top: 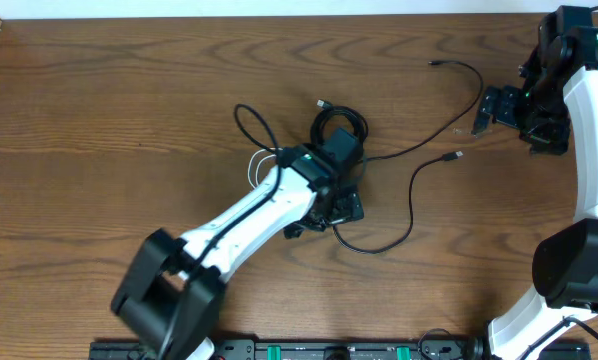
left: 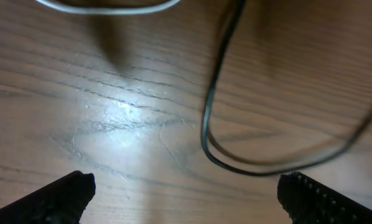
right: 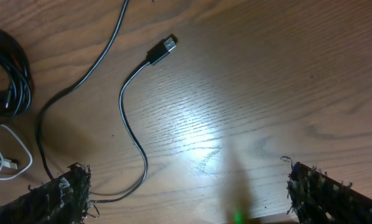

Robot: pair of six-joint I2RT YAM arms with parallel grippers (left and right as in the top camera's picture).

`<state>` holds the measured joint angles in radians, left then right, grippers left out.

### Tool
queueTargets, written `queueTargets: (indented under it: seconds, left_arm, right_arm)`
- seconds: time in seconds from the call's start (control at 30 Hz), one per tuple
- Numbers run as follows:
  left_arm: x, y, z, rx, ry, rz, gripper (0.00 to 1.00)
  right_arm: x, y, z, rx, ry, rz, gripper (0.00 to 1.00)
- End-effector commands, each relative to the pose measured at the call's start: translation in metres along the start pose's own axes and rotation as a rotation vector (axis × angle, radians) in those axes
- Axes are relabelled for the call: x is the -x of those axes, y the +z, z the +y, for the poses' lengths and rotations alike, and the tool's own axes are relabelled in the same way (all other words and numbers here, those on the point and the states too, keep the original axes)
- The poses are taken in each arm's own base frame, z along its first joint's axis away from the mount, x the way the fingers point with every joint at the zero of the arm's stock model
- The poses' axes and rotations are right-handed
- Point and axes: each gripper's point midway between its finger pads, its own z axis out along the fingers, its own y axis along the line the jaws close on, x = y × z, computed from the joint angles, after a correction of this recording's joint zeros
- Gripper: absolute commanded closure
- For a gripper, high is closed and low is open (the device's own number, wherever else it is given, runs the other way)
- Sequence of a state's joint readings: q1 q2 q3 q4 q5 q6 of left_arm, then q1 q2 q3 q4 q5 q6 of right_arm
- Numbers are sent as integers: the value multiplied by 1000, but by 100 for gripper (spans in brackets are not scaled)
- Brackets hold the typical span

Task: Untangle cables
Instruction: 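Reach the left gripper to the black cable and grasp it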

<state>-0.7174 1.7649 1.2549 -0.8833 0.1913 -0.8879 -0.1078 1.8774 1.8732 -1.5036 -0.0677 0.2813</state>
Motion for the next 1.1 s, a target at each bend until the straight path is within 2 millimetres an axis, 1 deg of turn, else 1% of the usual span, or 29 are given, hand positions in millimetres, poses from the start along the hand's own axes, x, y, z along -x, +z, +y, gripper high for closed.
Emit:
queueTargets:
  seconds: [0.0,0.03,0.17,0.2,0.27,0.37,0.5,0.57,0.6,0.7,0.77,0.83,0.97,1.0,1.07]
  left_arm:
    - [-4,21,0,53,10,16,28]
    - [-5,25,-2,53,15,20,30]
    - [-3,37,-15,30,38,5,30]
    - [-1,40,-21,13,45,-6,30]
    - [3,43,-26,1,53,-24,30]
    - [10,51,-22,38,59,-66,30]
    - [10,64,-16,78,57,-55,31]
    - [10,66,-15,83,56,-52,36]
    - [10,66,-15,83,56,-52,41]
    - [10,66,-15,82,56,-53,44]
    - [10,66,-15,83,57,-52,53]
    - [10,66,-15,83,56,-52,59]
    - [10,66,-15,83,57,-51,64]
    - [10,66,-15,83,61,-51,66]
    - [10,66,-15,84,72,-50,75]
  right_arm:
    - [-1,-9,2,10,9,-24,1]
    - [-1,-9,2,10,9,-24,1]
    - [-1,-9,2,10,9,-24,1]
    - [-1,-9,2,10,9,-24,1]
    - [-1,-9,2,10,9,-24,1]
    - [-1,-9,2,10,9,-24,1]
    - [-1,-9,2,10,9,-24,1]
    - [-1,-9,2,10,9,-24,1]
    - [-1,-9,2,10,9,-24,1]
    - [-1,-9,2,10,9,-24,1]
    - [-1,-9,2,10,9,-24,1]
    - [-1,-9,2,10,8,-24,1]
    - [-1,-9,2,10,8,-24,1]
    - [-1,-9,2,10,8,-24,1]
    - [-1,-9,2,10,8,-24,1]
